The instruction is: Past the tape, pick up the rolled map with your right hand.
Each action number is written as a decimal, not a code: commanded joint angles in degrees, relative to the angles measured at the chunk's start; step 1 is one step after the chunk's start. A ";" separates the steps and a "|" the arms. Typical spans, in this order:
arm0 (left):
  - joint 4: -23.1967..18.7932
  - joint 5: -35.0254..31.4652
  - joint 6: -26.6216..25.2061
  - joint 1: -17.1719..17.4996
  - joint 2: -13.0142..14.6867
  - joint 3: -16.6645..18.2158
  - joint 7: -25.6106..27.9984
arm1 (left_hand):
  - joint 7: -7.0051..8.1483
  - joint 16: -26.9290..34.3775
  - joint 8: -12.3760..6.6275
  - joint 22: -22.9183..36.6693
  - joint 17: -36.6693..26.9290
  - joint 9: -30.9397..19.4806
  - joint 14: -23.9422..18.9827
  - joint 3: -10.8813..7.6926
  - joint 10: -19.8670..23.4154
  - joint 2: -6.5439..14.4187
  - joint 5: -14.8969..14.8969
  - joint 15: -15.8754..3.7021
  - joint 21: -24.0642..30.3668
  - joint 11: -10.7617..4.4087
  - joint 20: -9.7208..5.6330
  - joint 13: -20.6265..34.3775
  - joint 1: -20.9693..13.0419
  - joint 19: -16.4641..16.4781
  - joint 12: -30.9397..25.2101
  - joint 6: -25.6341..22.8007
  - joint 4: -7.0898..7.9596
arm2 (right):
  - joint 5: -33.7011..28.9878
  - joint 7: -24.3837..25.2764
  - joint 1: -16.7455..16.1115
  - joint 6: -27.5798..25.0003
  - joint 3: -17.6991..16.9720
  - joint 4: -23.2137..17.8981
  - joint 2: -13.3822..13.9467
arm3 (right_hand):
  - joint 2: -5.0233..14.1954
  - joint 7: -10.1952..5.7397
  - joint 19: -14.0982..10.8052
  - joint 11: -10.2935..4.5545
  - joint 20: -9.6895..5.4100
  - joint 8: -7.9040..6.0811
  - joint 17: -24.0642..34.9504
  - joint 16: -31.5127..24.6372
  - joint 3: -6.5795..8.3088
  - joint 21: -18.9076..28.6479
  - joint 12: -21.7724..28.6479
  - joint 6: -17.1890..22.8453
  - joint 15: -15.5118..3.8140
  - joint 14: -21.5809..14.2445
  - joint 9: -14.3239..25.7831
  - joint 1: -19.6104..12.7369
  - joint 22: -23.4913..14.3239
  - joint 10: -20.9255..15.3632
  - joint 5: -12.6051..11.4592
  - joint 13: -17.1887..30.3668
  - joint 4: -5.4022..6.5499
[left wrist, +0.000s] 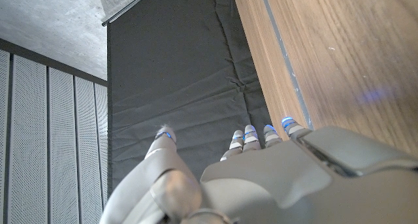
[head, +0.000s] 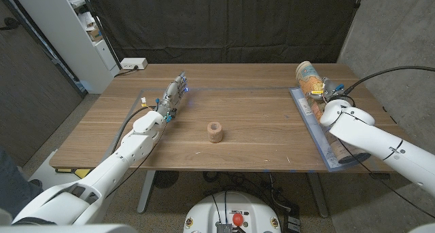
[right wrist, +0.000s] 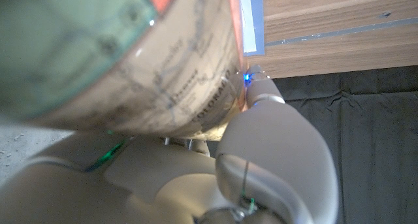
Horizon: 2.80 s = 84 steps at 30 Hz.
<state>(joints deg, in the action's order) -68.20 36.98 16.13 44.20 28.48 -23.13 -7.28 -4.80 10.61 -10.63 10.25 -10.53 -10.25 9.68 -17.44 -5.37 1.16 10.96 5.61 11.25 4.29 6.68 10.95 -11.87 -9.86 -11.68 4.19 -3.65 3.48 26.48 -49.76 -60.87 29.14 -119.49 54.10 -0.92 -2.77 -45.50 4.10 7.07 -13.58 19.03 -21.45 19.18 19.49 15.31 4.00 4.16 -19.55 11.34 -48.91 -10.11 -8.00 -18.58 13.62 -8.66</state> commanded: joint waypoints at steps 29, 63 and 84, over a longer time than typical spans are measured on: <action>3.39 0.43 0.76 -2.24 -0.73 -0.11 -2.54 | -0.18 0.29 -0.35 0.31 -0.09 -0.08 0.22 -0.25 0.11 0.40 -0.23 0.14 0.31 0.06 0.37 0.19 -0.07 -2.42 -0.54 -0.82 -0.45 | -1.91 -1.29 3.56 -6.72 2.00 -5.95 1.86 | 1.36 0.64 -0.84 0.08 0.06 0.23 0.96 -0.65 0.44 -0.50 0.64 0.57 0.22 -0.57 0.31 -0.52 -0.23 -0.74 1.14 0.70 0.66; -1.24 0.24 0.03 -0.11 0.59 0.20 -0.86 | -0.21 0.28 -0.30 0.31 -0.09 -0.07 0.26 -0.21 -0.01 0.51 -0.26 0.18 0.29 0.09 0.30 0.20 -0.02 -2.56 -0.49 -0.87 -0.65 | -1.93 -0.78 -0.64 -2.19 -2.49 -10.35 4.64 | 1.60 0.61 -1.37 0.05 -0.07 0.84 1.61 -0.65 0.41 -0.81 0.53 -0.24 0.08 -0.83 0.38 -0.38 -0.26 -0.53 2.12 1.19 0.84; -3.42 0.71 0.16 1.87 1.31 0.67 -0.19 | -0.19 0.28 -0.27 0.31 -0.09 -0.07 0.29 -0.17 0.03 0.56 -0.27 0.17 0.30 0.09 0.21 0.21 0.03 -2.58 -0.50 -0.89 -0.77 | -3.89 -1.05 -0.39 -2.97 -2.25 -12.92 5.39 | 1.66 0.55 -1.41 0.03 -0.14 0.97 1.87 -0.57 0.43 -1.06 0.52 -0.26 0.10 -0.92 0.41 -0.39 -0.27 -0.56 2.54 1.43 0.85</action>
<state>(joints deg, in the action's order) -70.50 37.41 16.22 45.04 29.36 -22.71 -7.75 -4.80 10.61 -10.63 10.25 -10.52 -10.14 9.68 -17.44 -5.37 1.16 10.96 5.61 11.25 4.29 6.67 11.06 -11.87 -9.86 -11.68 3.57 -4.12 0.57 25.57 -49.99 -63.45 27.04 -131.25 59.27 0.31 -2.14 -46.42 4.41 6.75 -12.69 20.61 -21.90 19.46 18.62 15.74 3.99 4.18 -19.97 11.60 -49.03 -10.25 -8.30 -16.09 14.78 -7.89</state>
